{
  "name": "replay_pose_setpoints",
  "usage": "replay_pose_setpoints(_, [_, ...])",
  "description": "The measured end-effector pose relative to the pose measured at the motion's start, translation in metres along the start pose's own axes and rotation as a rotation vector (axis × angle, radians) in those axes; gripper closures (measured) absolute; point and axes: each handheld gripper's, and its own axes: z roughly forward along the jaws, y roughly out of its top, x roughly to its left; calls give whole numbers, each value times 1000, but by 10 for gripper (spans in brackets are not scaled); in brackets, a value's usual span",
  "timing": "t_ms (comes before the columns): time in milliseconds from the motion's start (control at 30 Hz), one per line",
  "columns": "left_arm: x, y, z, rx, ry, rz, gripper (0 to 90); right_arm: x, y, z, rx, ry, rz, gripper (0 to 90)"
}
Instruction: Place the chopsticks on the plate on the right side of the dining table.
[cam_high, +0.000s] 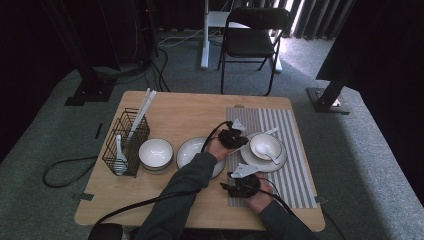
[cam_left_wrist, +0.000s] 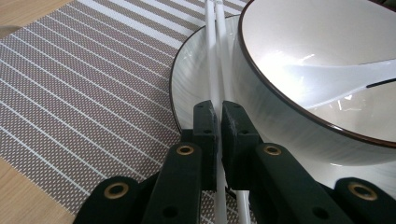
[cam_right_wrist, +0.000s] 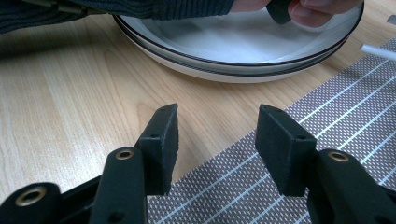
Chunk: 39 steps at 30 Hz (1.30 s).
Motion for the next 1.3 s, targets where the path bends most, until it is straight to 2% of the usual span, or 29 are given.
replay_pose_setpoints(367, [0, -1, -3, -3, -11, -9, 848, 0, 0, 0, 5, 1, 0, 487])
replay_pose_setpoints(733, [-2, -1, -6, -15, -26, -9, 798, 0, 0, 1, 7, 1, -1, 486])
replay_pose_setpoints(1067, [-5, -4, -6, 3, -17, 9, 781, 0, 0, 1, 8, 1, 0, 486])
replay_pose_setpoints(1300, [-6, -4, -5, 19, -6, 40, 798, 0, 0, 1, 8, 0, -1, 486])
